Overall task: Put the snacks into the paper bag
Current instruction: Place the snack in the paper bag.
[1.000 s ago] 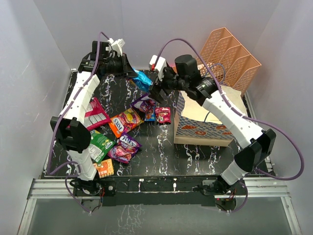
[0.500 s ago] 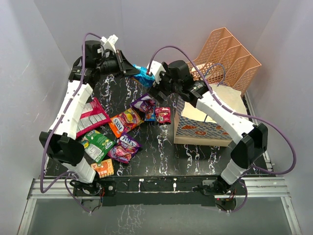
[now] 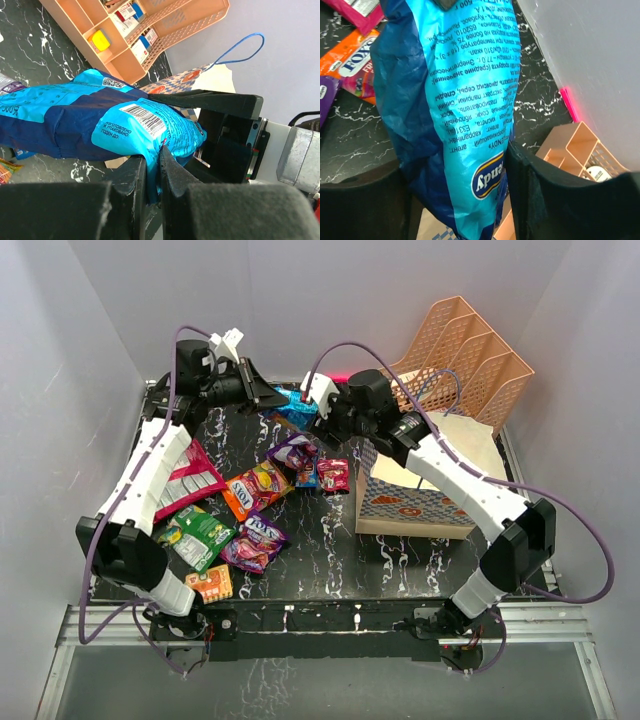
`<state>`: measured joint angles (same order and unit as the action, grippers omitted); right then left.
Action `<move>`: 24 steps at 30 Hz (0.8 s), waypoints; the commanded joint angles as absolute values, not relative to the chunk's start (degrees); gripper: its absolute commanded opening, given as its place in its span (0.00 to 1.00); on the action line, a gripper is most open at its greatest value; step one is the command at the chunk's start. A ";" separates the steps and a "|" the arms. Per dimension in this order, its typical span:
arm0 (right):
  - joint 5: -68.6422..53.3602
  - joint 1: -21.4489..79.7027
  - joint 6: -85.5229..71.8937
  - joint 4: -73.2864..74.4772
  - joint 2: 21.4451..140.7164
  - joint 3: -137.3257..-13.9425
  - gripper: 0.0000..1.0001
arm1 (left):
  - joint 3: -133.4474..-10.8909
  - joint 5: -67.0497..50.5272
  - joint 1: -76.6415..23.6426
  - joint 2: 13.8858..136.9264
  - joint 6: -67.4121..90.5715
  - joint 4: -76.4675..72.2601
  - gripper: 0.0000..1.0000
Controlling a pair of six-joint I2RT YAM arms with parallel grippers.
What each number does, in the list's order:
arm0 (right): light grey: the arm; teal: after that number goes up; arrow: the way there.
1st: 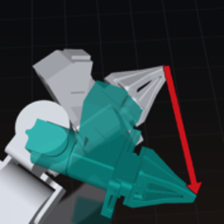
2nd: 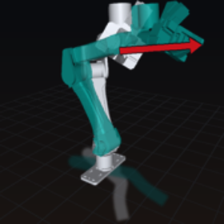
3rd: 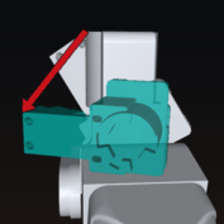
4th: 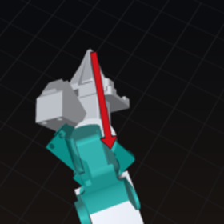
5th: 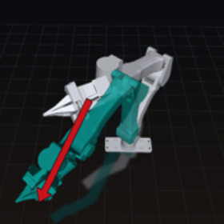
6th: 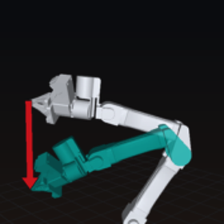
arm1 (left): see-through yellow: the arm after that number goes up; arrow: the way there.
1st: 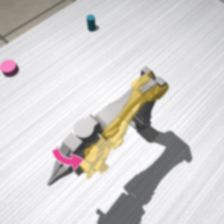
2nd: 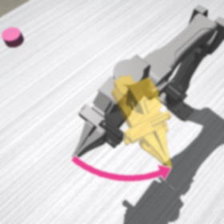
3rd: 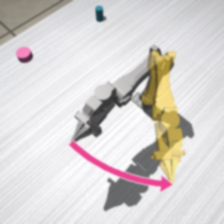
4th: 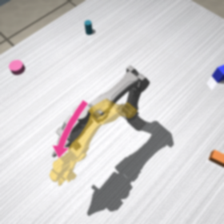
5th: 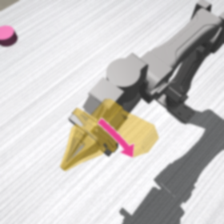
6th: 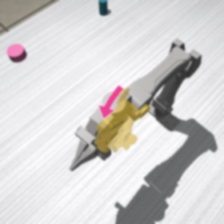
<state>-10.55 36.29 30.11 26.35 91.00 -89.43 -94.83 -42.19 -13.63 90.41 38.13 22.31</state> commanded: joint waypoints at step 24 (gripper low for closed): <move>-25.07 31.87 24.86 29.95 79.12 -98.68 0.08 | -96.68 -48.78 -8.40 73.40 23.66 17.83 0.88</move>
